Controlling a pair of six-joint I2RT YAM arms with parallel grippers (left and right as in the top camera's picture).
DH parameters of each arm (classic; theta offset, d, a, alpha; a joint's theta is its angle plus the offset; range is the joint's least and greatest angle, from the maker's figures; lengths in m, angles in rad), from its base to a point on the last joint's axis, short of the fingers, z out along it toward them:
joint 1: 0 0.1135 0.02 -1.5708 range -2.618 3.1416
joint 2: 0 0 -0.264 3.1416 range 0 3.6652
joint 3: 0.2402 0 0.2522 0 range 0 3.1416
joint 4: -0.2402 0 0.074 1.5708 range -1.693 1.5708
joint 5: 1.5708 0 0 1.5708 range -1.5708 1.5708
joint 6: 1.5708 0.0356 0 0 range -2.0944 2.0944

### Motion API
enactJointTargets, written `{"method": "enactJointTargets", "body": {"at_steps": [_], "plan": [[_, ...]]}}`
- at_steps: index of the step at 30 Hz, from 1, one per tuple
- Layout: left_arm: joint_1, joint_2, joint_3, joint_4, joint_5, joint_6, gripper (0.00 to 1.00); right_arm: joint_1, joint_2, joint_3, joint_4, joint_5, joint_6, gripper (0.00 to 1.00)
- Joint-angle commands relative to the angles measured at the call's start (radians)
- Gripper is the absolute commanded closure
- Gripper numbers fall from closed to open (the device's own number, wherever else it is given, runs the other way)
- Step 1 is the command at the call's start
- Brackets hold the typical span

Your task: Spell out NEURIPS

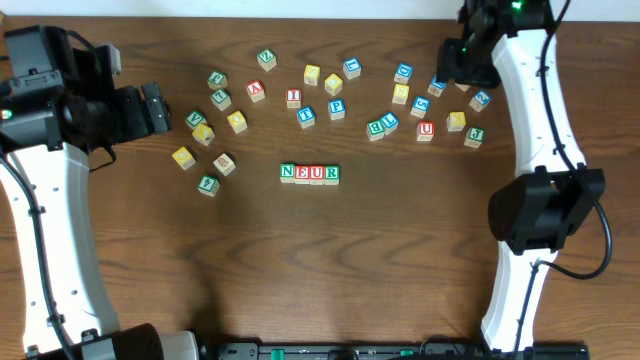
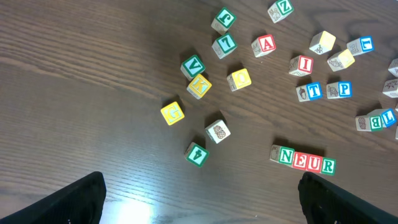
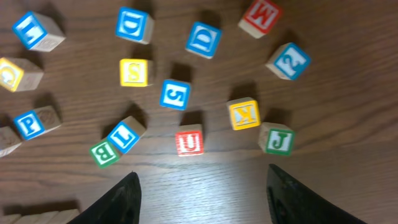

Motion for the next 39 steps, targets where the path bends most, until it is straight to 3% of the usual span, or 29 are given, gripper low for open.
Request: {"method": "enactJointTargets", "body": {"at_steps": [1,14,23,30,39], "plan": [[0.002,-0.006,0.011,0.002,0.012,-0.002,0.02,-0.011,-0.015,0.012,-0.003,0.013,-0.005,0.4],[0.002,-0.006,0.011,0.008,0.012,-0.002,0.0,-0.011,-0.015,0.012,-0.004,0.007,-0.014,0.37],[0.002,0.021,0.011,0.039,0.012,-0.047,0.09,0.016,-0.015,0.012,-0.005,-0.008,-0.013,0.36],[0.002,0.078,0.011,0.059,0.012,-0.098,0.27,0.035,-0.015,0.012,-0.01,-0.014,-0.002,0.33],[-0.052,0.151,0.011,0.128,0.011,-0.14,0.29,0.039,-0.015,0.012,0.009,-0.089,0.011,0.34]]}}
